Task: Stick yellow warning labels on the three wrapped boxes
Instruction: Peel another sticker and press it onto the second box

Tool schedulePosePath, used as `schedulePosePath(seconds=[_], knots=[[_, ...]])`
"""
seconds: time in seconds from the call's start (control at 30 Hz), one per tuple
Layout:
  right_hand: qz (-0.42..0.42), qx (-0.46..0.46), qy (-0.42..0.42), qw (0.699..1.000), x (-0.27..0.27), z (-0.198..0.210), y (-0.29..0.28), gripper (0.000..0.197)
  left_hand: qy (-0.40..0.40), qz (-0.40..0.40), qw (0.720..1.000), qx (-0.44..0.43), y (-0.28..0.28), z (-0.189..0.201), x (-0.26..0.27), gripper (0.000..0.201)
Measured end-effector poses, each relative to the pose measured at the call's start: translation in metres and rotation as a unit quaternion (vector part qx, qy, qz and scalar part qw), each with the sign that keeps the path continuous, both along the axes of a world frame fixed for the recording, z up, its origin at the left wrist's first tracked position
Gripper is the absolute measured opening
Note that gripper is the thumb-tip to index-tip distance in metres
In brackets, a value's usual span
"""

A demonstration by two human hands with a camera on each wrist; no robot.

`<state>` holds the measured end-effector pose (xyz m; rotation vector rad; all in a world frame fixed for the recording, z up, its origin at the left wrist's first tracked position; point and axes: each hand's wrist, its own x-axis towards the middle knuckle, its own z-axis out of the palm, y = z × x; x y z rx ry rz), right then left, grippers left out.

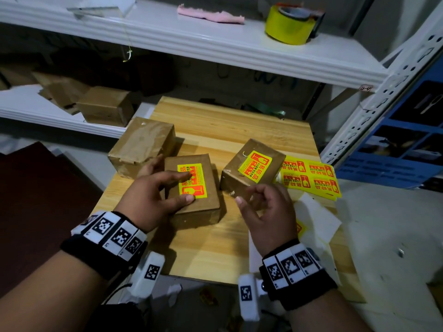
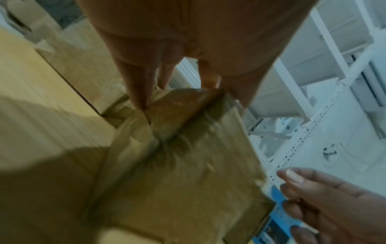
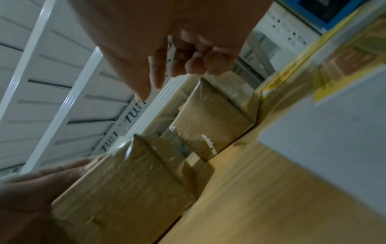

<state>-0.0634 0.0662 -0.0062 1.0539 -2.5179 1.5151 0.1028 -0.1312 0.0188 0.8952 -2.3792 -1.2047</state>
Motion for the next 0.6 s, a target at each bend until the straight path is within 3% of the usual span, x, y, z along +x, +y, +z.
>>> schedulePosePath(seconds=[0.1,0.13,0.23,0.27,0.43,0.6], knots=[[-0.041,0.081,0.081,0.993,-0.013,-0.005,0.002,0.043,0.021,0.022,0.999,-0.038,0.002,-0.001,-0.002,0.033],[-0.041,0.115,0.087,0.989,-0.016,-0.007,0.003,0.048,0.008,0.018,0.999,-0.048,0.003,0.000,-0.001,0.035],[-0.016,0.199,0.074,0.977,-0.021,-0.013,0.005,0.058,-0.073,-0.021,0.996,-0.040,0.004,0.007,0.000,0.076],[-0.009,0.209,0.072,0.975,-0.022,-0.014,0.006,0.057,-0.088,-0.029,0.995,-0.045,0.005,0.008,-0.002,0.081],[-0.050,0.173,0.060,0.982,-0.033,-0.009,0.011,0.033,-0.095,-0.013,0.991,-0.088,0.003,0.008,-0.016,0.062],[-0.041,0.105,0.002,0.994,-0.042,-0.012,0.012,0.036,-0.105,-0.014,0.989,-0.104,0.002,0.006,-0.035,0.059]])
